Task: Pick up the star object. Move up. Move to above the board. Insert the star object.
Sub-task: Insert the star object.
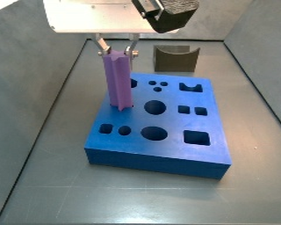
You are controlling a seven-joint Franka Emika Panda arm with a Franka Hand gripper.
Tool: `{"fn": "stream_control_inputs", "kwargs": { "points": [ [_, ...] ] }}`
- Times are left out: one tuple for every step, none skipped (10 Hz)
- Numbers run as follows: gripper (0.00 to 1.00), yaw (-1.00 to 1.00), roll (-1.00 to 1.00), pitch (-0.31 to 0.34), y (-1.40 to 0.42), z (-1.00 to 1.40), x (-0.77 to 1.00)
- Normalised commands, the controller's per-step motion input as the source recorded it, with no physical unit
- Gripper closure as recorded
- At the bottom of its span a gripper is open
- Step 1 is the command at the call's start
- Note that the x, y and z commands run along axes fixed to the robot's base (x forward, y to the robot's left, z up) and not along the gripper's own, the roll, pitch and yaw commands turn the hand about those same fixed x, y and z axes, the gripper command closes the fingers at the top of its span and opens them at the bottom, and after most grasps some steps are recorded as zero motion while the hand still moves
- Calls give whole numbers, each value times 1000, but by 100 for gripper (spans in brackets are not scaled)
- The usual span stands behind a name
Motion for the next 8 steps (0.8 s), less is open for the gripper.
{"fn": "stream_control_inputs", "kwargs": {
  "points": [
    [100,31,127,-16,-9,-1000,206],
    [100,31,119,-13,-11,-1000,203],
    [100,0,0,0,-26,-14,23],
    [100,0,6,-13,0,-20,0],
    [100,0,0,0,0,-3,37],
    [100,0,147,-77,-369,-974,237],
    [100,0,189,-20,-346,-966,280],
    [100,0,180,-26,-354,-969,303]
  ]
}}
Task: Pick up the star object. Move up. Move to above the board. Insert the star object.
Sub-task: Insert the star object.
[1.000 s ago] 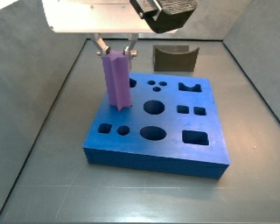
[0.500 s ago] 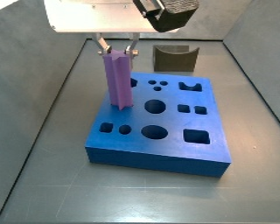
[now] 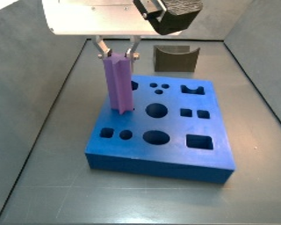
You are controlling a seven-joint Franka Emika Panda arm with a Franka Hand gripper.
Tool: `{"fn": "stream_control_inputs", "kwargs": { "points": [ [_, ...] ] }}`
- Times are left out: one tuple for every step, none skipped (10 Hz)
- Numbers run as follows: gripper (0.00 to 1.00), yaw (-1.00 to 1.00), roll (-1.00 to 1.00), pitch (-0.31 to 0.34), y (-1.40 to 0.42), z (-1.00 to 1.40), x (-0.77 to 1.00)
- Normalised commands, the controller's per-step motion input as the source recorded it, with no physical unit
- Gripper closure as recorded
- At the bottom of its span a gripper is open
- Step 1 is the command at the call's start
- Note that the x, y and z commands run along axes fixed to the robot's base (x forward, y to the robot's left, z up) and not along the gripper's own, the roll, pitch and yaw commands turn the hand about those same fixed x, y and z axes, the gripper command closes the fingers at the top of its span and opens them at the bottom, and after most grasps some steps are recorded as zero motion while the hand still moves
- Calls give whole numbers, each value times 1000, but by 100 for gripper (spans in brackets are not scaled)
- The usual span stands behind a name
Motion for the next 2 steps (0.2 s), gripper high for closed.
{"fn": "stream_control_inputs", "kwargs": {
  "points": [
    [100,0,0,-26,0,-143,60],
    [100,0,0,0,-11,0,0]
  ]
}}
